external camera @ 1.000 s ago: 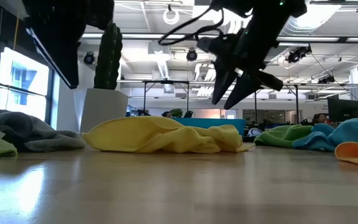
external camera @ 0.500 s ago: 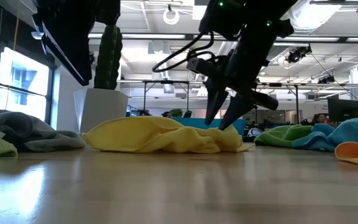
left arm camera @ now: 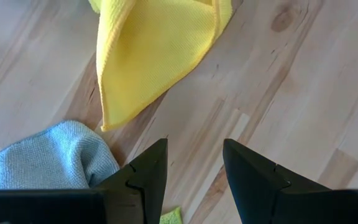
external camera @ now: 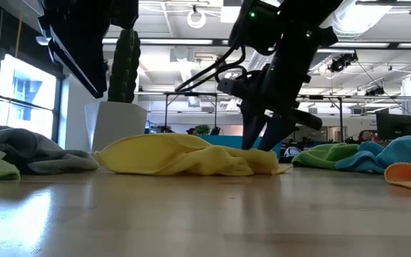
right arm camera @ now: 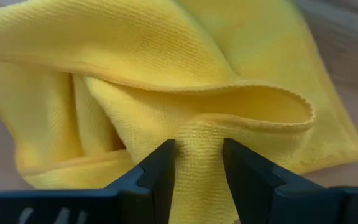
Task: Fold microfiber towels
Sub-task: Fold the yellow microfiber towel
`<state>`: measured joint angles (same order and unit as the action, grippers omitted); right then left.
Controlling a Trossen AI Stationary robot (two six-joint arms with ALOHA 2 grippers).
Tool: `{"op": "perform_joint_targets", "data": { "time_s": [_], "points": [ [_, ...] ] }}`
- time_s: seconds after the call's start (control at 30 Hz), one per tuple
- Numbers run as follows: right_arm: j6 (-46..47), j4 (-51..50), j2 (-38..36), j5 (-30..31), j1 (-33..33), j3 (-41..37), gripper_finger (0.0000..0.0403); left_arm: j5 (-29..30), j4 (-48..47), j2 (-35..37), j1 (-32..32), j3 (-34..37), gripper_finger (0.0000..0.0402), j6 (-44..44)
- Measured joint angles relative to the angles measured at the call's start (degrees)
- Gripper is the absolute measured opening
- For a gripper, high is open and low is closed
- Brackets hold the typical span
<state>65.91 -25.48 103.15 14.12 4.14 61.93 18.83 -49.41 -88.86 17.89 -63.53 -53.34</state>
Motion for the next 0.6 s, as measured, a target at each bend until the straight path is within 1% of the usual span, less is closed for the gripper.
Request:
{"op": "perform_joint_targets", "data": {
  "time_s": [0.13, 0.23, 0.37, 0.6],
  "points": [
    [-0.48, -0.47, 0.00, 0.40, 0.00, 0.00, 0.0092, 0.01, 0.00, 0.00, 0.00, 0.00, 0.0147, 0.00],
    [-1.93, -0.43, 0.00, -0.09, 0.00, 0.00, 0.0056, 0.04, -0.02, 0.00, 0.00, 0.00, 0.0147, 0.00],
    [-3.71, -0.41, 0.00, -1.05, 0.02, 0.00, 0.0009, 1.80, 0.00, 0.00, 0.00, 0.00, 0.0147, 0.00],
    [-7.29, -1.05, -0.71, -4.33, 0.39, 0.62, 0.0001, 5.94, 0.00, 0.00, 0.00, 0.00, 0.0147, 0.00]
  ]
}}
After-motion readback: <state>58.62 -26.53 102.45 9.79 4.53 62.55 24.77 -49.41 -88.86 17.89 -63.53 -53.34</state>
